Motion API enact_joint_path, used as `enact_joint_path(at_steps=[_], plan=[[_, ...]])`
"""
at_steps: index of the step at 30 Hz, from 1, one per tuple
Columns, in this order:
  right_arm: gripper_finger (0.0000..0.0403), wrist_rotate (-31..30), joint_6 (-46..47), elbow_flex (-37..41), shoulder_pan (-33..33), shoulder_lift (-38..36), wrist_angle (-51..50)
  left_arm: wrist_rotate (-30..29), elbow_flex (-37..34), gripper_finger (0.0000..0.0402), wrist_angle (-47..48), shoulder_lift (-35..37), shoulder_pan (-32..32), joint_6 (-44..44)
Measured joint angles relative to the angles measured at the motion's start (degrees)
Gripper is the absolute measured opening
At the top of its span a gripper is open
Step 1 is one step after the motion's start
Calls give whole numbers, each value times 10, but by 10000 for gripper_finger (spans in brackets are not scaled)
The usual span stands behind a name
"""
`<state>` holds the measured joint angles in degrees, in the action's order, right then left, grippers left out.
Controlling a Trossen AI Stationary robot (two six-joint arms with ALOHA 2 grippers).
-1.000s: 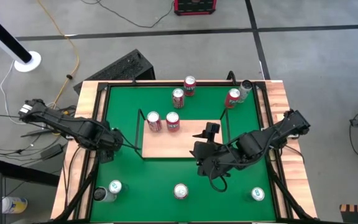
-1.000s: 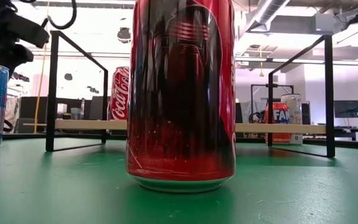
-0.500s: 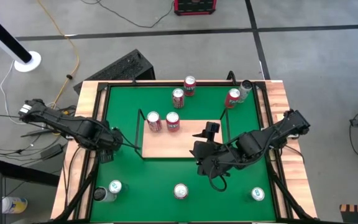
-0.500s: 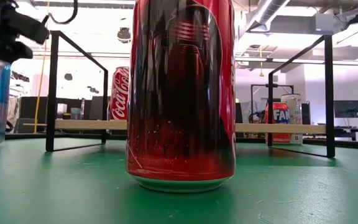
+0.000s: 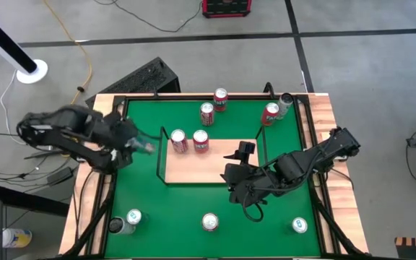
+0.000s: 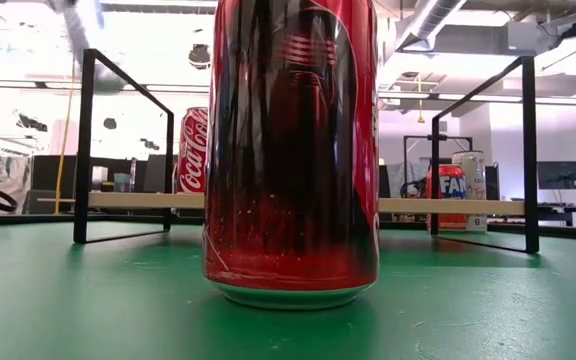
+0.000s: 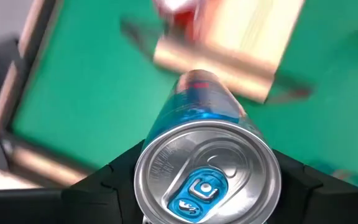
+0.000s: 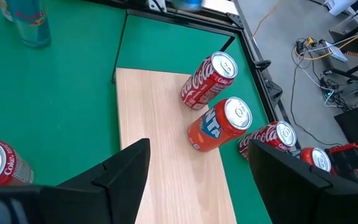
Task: Place canned beverage on shelf
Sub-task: Put the top left blue soda can on the shelf
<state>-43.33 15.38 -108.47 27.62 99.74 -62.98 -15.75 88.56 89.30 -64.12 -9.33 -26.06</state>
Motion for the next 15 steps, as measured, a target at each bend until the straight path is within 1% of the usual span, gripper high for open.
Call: enact_joint_path(at_steps=[4,7,10,15], plan=[[297,0,-7,0,0,0,-5,-12,128,218,5,-91,34,84],[297,1,-6,0,0,-6,-35,-1,199,218,-10,-164,48,143],[297,0,23,0,0,-24,-77,39,237,218,-37,-236,50,201],[297,-9,82,0,0,-68,-144,98,262,218,-107,-338,47,298]])
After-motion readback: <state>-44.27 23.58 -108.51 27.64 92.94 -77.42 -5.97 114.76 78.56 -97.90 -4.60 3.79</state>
